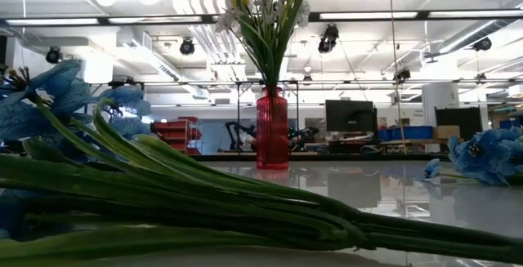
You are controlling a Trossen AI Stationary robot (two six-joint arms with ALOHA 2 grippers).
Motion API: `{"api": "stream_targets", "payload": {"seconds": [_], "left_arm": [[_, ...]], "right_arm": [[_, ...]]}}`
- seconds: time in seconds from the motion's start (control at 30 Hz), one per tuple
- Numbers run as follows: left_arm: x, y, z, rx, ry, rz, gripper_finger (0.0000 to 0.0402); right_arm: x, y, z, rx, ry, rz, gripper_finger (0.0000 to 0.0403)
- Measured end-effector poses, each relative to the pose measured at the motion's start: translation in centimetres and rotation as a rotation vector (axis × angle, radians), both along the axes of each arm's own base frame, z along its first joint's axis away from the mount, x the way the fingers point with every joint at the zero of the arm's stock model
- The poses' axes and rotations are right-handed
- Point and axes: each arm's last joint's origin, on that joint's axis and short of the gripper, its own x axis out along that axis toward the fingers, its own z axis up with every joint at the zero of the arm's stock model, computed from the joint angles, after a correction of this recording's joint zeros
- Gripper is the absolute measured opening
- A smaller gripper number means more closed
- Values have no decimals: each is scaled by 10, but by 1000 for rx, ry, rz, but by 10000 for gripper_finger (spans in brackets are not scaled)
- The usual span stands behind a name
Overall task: Sort flowers into vase by color
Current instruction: Put the red tulip into the yellow flower vase
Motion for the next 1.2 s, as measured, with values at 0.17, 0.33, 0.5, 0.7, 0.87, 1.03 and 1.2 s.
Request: {"api": "stream_targets", "payload": {"seconds": [0.17, 0.33, 0.5, 0.7, 0.87, 1.03, 1.2], "left_arm": [[8, -10, 19, 78, -26, -81, 190], [16, -28, 39, 189, -65, -174, 190], [24, -45, 55, 218, -95, -242, 190], [34, -59, 67, 264, -124, -281, 190], [42, -64, 72, 264, -155, -305, 190], [40, -63, 77, 251, -200, -304, 175], [35, -62, 82, 237, -232, -301, 129]], "right_arm": [[46, 22, 35, -102, -189, -80, 12], [92, 40, 64, -252, -331, -189, 12], [125, 54, 94, -392, -482, -292, 12], [156, 59, 109, -493, -529, -363, 12], [172, 63, 119, -525, -543, -430, 12], [182, 67, 121, -571, -544, -463, 12], [187, 69, 122, -567, -567, -474, 12]]}}
